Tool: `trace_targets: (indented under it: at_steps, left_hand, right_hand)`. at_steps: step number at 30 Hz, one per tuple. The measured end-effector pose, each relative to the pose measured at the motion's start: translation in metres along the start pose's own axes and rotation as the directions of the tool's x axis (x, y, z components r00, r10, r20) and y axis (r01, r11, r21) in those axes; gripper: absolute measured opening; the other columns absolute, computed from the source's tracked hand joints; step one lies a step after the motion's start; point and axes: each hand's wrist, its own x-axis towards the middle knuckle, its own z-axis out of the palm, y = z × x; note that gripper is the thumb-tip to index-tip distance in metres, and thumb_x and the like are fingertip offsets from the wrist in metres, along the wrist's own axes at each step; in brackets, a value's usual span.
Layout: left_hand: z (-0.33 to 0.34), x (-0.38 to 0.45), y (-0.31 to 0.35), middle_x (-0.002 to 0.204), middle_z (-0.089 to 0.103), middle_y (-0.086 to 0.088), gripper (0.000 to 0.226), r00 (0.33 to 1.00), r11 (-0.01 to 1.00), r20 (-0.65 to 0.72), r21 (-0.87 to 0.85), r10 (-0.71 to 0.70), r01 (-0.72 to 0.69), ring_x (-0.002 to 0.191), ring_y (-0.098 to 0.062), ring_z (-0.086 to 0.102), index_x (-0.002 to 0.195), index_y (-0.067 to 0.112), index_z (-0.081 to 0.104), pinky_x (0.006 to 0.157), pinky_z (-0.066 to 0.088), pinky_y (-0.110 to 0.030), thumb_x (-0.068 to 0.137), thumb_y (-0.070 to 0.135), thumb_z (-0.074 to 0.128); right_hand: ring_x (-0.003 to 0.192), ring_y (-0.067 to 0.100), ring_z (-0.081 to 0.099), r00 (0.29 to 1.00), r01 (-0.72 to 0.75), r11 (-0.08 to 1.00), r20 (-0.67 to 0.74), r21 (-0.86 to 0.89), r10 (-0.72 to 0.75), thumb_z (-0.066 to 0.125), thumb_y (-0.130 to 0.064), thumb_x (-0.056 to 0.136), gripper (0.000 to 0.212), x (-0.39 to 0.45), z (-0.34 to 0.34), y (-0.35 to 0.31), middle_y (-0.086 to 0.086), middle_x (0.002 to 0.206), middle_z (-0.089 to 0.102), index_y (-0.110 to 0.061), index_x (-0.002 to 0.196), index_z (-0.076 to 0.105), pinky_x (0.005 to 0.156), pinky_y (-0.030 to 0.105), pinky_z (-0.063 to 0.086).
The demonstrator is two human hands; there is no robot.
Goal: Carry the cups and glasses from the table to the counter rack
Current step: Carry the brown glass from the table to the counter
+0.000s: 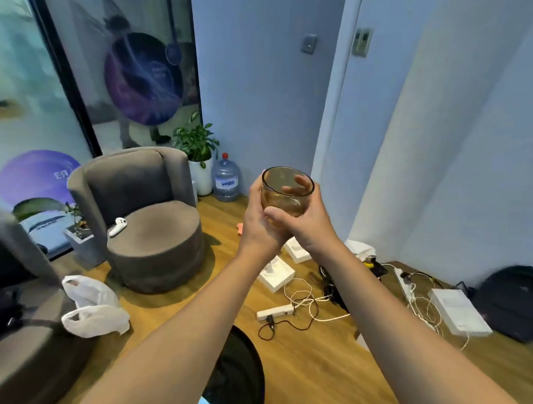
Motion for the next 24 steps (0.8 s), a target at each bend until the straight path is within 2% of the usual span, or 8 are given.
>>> trace_targets:
  at_steps: [3,8,11,14,16,19,22,24]
  left_hand:
    - [0.002,-0.003,0.025,0.134,0.055,0.021,0.104,0.998,0.999,0.061,0.01,0.034,-0.035,0.128,-0.013,0.059,0.148,0.043,0.034,0.097,0.059,-0.04,0.061,0.038,0.091]
    - [0.009,-0.016,0.043,0.137,0.055,0.007,0.102,0.985,0.994,0.17,-0.104,0.032,-0.014,0.125,-0.015,0.059,0.147,0.038,0.028,0.097,0.059,-0.041,0.067,0.03,0.09]
    - [0.026,-0.034,0.051,0.129,0.055,0.01,0.095,0.972,0.997,0.23,-0.066,0.045,-0.03,0.117,-0.011,0.061,0.141,0.039,0.028,0.095,0.058,-0.032,0.069,0.032,0.089]
    - [0.061,-0.062,0.06,0.137,0.054,-0.001,0.096,0.94,0.997,0.335,-0.051,0.065,-0.051,0.118,-0.014,0.055,0.136,0.047,0.022,0.084,0.046,-0.014,0.071,0.032,0.09]
    - [0.09,-0.086,0.075,0.141,0.055,-0.006,0.095,0.904,0.995,0.418,-0.077,0.091,-0.065,0.115,-0.011,0.05,0.136,0.049,0.02,0.083,0.041,-0.014,0.071,0.037,0.089]
    - [0.137,-0.127,0.105,0.13,0.058,0.005,0.093,0.846,0.988,0.516,-0.135,0.132,-0.071,0.111,-0.009,0.053,0.133,0.048,0.021,0.082,0.042,-0.015,0.065,0.05,0.085]
    - [0.185,-0.172,0.14,0.112,0.051,0.029,0.095,0.764,0.959,0.598,-0.268,0.242,-0.093,0.099,0.007,0.057,0.14,0.035,0.026,0.076,0.04,0.001,0.068,0.043,0.087]
    - [0.212,-0.203,0.168,0.112,0.047,0.031,0.092,0.7,0.935,0.649,-0.346,0.298,-0.077,0.1,0.007,0.055,0.137,0.04,0.027,0.076,0.039,0.004,0.067,0.045,0.085]
  right_hand:
    - [0.123,0.018,0.057,0.998,0.03,0.998,-0.053,-0.058,-0.033,0.091,-0.039,0.063,0.093,-0.01,-0.011,-0.022,-0.001,0.134,0.057,-0.03,0.14,0.039,0.089,0.02,0.054]
    - [0.108,-0.003,0.054,0.98,0.056,0.991,-0.181,-0.118,-0.077,0.09,-0.04,0.069,0.084,-0.041,-0.019,-0.03,-0.02,0.12,0.054,-0.037,0.134,0.037,0.07,0.001,0.047]
    - [0.106,-0.007,0.053,0.963,0.037,0.987,-0.258,-0.155,-0.077,0.087,-0.055,0.064,0.087,-0.073,-0.033,-0.031,-0.027,0.118,0.051,-0.041,0.133,0.036,0.069,0.0,0.046]
    - [0.107,-0.004,0.053,0.936,-0.034,0.977,-0.351,-0.211,-0.043,0.084,-0.063,0.062,0.092,-0.119,-0.063,-0.026,-0.018,0.124,0.051,-0.041,0.135,0.033,0.067,0.0,0.046]
    - [0.112,0.003,0.053,0.909,-0.106,0.964,-0.418,-0.243,-0.006,0.083,-0.064,0.063,0.094,-0.153,-0.09,-0.023,-0.014,0.128,0.05,-0.04,0.137,0.03,0.074,0.007,0.048]
    - [0.12,0.007,0.054,0.844,-0.184,0.95,-0.536,-0.251,0.022,0.083,-0.064,0.061,0.095,-0.211,-0.134,-0.025,-0.012,0.13,0.053,-0.037,0.137,0.032,0.083,0.012,0.049]
    - [0.111,-0.007,0.057,0.77,-0.236,0.932,-0.639,-0.276,0.006,0.084,-0.061,0.064,0.089,-0.275,-0.176,-0.037,-0.02,0.122,0.055,-0.036,0.134,0.036,0.088,0.013,0.051]
    - [0.109,-0.011,0.056,0.715,-0.269,0.916,-0.699,-0.296,-0.016,0.084,-0.06,0.065,0.088,-0.317,-0.201,-0.048,-0.021,0.122,0.056,-0.036,0.135,0.037,0.092,0.016,0.049]
